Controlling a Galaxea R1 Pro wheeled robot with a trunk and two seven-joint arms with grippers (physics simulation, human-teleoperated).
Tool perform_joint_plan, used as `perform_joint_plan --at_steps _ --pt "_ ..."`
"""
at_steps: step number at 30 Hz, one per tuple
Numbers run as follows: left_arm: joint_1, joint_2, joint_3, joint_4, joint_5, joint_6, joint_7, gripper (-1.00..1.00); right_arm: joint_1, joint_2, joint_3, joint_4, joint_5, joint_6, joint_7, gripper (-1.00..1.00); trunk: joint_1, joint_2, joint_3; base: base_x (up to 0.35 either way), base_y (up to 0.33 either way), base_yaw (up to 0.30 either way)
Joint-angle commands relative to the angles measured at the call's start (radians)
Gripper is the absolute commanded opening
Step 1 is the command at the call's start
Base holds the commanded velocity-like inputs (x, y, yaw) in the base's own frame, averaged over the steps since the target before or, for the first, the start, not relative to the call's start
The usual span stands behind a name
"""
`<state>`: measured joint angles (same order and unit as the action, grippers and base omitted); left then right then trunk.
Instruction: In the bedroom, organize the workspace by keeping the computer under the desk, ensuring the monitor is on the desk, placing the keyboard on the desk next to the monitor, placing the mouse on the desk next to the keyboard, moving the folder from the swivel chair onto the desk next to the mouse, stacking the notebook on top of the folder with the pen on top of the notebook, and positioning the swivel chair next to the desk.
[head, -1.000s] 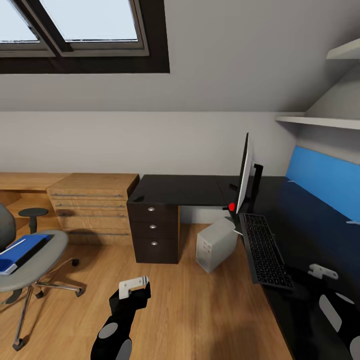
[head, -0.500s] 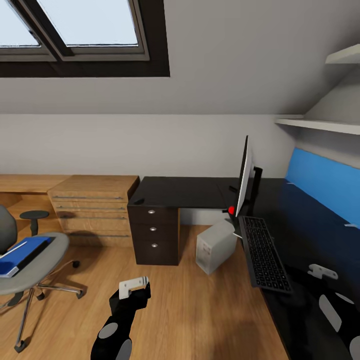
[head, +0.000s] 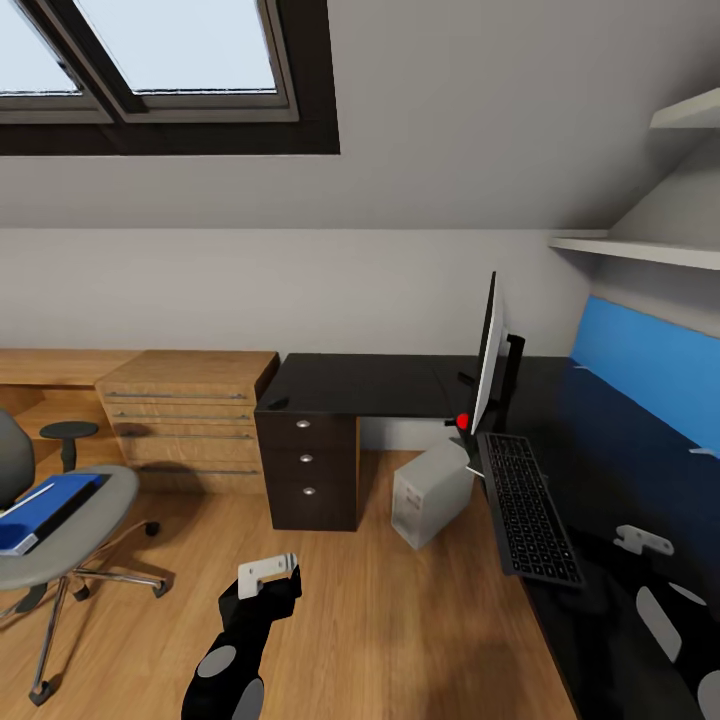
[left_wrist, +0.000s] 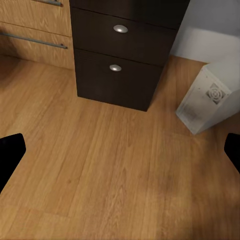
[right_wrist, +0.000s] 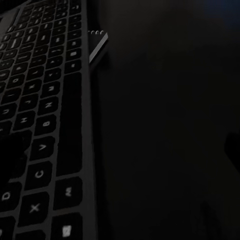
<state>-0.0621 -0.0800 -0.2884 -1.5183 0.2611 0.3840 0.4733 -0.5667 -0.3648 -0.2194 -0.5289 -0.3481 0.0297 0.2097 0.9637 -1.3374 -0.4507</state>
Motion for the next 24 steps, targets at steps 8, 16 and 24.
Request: perform_joint_plan --at_steps 8,16,24 --pt "-0.001 0.000 -0.003 0.009 0.008 0.003 0.008 1.00 0.001 0.037 -0.004 -0.071 -0.010 0.032 0.007 1.00 0.000 -0.001 -0.001 0.000 0.000 0.000" --pt "-0.001 0.000 -0.005 0.012 0.006 0.003 0.008 1.00 0.002 0.053 -0.005 -0.089 -0.008 0.042 0.007 1.00 0.000 -0.001 -0.001 0.000 0.000 0.000" --pt "-0.001 0.000 -0.005 0.012 0.006 0.003 0.008 1.00 0.002 0.053 -0.005 -0.090 -0.007 0.041 0.007 1.00 0.000 -0.001 -0.001 0.000 0.000 0.000"
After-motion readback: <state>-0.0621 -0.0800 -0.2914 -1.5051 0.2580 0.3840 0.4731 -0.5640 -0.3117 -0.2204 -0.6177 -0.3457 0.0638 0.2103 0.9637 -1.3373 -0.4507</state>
